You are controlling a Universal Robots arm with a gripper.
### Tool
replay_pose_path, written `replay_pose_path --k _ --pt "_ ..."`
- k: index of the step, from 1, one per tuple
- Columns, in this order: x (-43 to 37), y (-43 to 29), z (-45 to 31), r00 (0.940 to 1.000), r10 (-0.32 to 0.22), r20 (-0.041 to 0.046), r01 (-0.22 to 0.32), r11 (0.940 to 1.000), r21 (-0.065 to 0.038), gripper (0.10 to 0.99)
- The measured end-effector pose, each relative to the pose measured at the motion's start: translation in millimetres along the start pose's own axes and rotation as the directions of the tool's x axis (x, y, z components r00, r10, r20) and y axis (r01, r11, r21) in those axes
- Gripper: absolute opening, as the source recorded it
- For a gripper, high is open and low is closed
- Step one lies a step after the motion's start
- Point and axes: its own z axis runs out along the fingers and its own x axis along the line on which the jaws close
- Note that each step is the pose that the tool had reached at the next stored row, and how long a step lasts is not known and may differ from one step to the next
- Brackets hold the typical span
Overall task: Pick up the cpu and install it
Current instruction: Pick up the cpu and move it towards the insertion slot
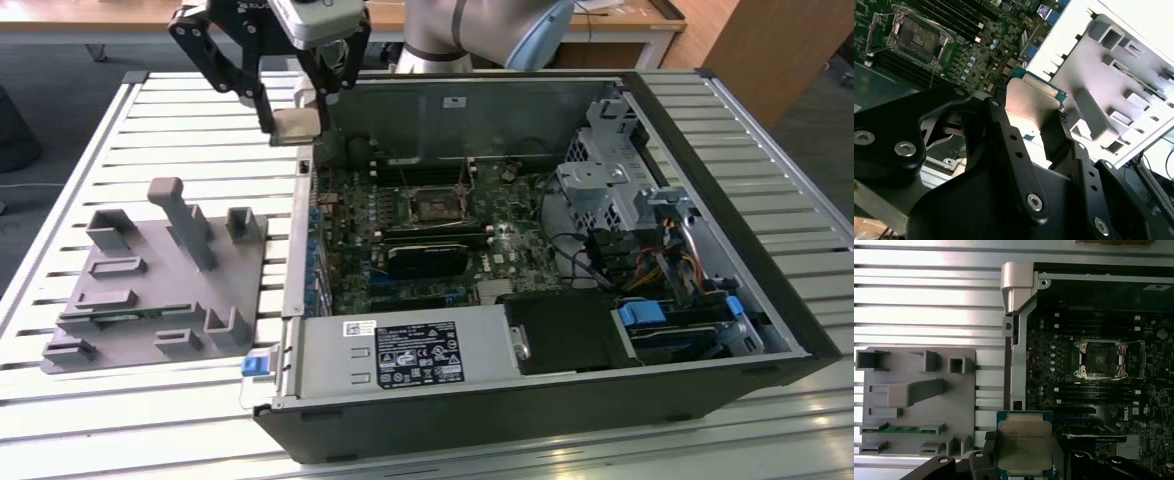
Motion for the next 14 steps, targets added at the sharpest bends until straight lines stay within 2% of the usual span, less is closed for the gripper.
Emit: replay_pose_path --k 14 --pt "-14.1 3.8 0.9 1.0000 0.000 0.0000 0.000 1.0000 0.000 0.525"
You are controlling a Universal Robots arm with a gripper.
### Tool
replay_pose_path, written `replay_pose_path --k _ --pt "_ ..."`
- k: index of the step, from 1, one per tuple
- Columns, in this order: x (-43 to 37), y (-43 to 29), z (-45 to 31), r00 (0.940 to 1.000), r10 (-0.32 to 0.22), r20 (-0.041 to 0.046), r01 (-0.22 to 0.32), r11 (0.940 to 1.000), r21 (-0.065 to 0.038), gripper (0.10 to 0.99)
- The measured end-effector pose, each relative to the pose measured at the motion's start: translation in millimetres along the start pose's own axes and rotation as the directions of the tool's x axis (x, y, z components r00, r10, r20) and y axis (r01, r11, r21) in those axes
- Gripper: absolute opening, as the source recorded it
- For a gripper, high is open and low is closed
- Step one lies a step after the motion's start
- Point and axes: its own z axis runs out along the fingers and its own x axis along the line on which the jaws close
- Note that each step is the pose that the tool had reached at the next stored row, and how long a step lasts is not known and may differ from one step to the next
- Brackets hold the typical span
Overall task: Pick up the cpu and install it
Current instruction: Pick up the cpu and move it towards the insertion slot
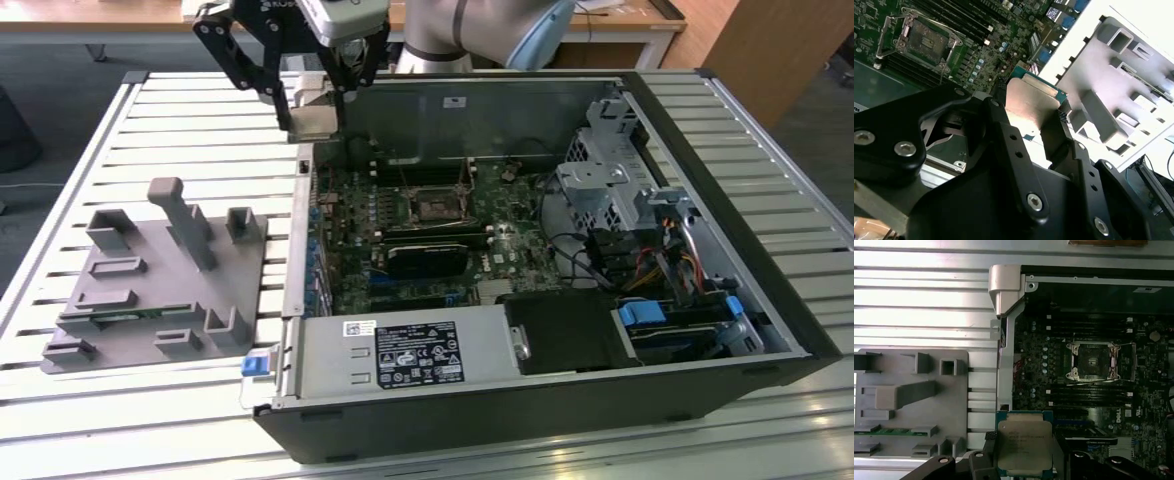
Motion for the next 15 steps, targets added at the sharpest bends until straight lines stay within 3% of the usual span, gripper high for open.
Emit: replay_pose_path --k 15 --pt "-16.8 8.1 2.3 1.0000 0.000 -0.0001 0.000 1.0000 0.000 0.525"
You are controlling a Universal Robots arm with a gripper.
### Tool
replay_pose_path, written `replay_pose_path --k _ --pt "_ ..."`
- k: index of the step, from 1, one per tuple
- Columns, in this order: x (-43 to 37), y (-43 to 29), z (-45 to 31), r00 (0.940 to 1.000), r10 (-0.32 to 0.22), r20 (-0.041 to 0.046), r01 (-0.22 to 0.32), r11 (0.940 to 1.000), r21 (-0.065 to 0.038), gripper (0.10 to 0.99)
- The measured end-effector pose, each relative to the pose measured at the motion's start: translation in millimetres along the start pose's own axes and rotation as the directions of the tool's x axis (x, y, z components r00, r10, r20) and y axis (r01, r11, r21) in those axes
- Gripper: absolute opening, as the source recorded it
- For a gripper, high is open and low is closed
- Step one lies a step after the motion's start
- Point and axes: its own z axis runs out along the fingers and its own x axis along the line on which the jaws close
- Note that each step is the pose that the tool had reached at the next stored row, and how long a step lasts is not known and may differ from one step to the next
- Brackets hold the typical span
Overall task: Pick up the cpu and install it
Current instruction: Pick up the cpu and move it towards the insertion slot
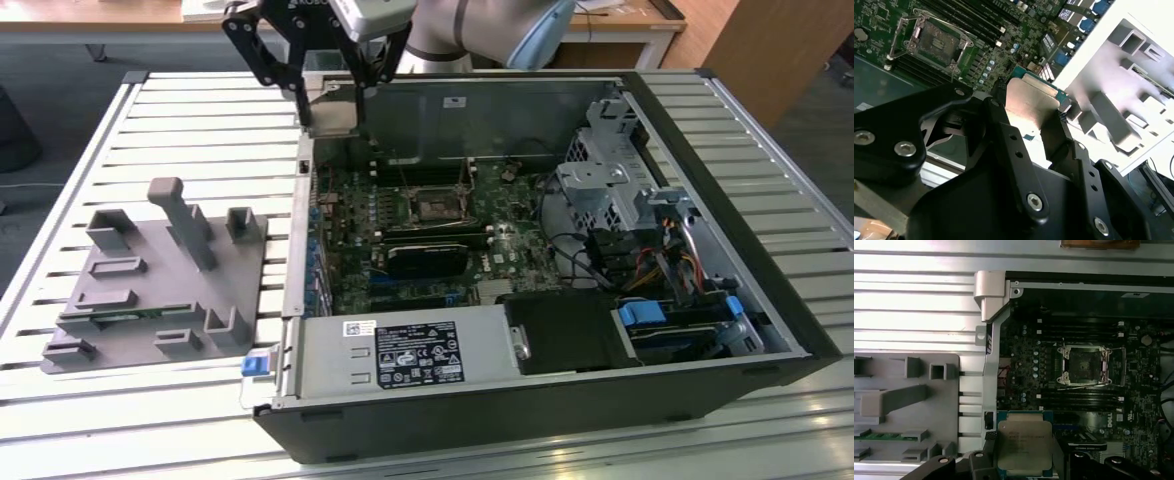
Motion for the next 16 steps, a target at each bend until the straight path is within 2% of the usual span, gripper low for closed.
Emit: replay_pose_path --k 5,16 --pt "-9.3 5.5 1.7 1.0000 0.000 0.0001 0.000 1.0000 0.000 0.525" --pt "-38.8 18.2 7.0 1.0000 0.000 0.0001 0.000 1.0000 0.000 0.525"
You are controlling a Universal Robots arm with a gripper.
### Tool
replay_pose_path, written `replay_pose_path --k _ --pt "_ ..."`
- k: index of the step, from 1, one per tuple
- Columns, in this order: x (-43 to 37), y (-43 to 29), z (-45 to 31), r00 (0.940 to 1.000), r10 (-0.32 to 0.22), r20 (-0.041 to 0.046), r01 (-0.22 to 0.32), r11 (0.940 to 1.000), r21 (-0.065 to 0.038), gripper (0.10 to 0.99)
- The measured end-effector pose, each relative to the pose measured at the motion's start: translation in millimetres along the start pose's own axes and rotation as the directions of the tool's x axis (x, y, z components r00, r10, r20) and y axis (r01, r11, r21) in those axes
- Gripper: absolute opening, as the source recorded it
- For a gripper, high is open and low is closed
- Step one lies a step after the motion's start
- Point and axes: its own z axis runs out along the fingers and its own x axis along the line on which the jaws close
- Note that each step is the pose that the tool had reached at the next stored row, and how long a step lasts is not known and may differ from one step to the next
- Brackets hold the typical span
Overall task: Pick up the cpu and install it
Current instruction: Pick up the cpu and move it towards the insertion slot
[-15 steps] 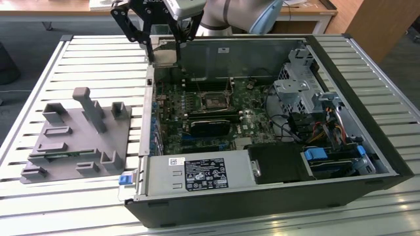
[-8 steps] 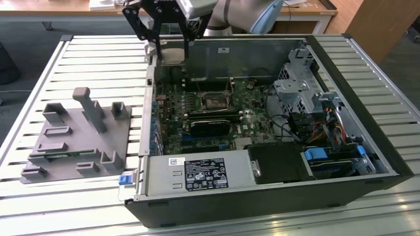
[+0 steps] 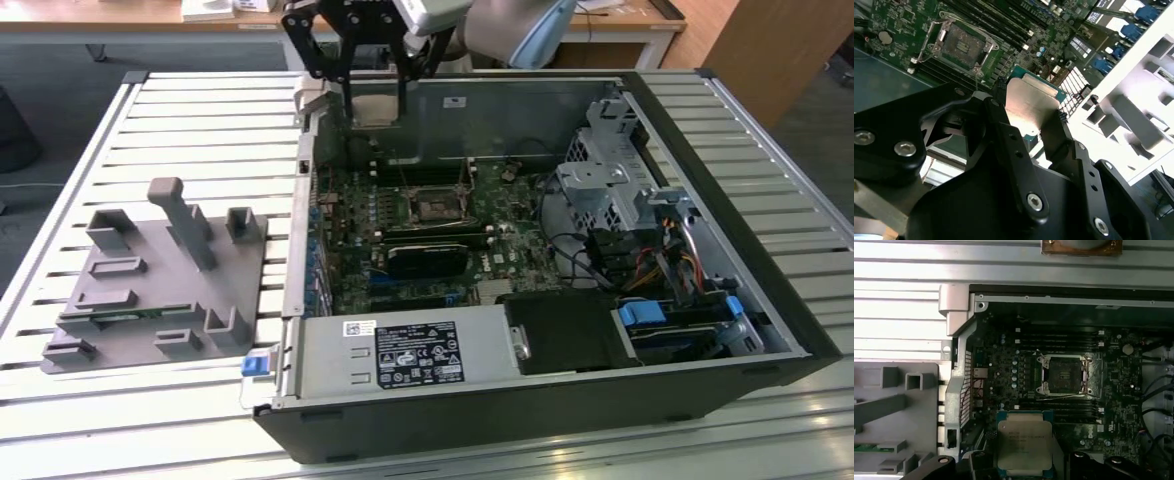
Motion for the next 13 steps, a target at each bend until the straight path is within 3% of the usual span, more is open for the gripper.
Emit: replay_pose_path --k 7,13 --pt "-19.8 8.5 3.9 1.0000 0.000 0.0000 0.000 1.0000 0.000 0.525" --pt "-38.0 11.3 6.0 1.0000 0.000 0.0001 0.000 1.0000 0.000 0.525"
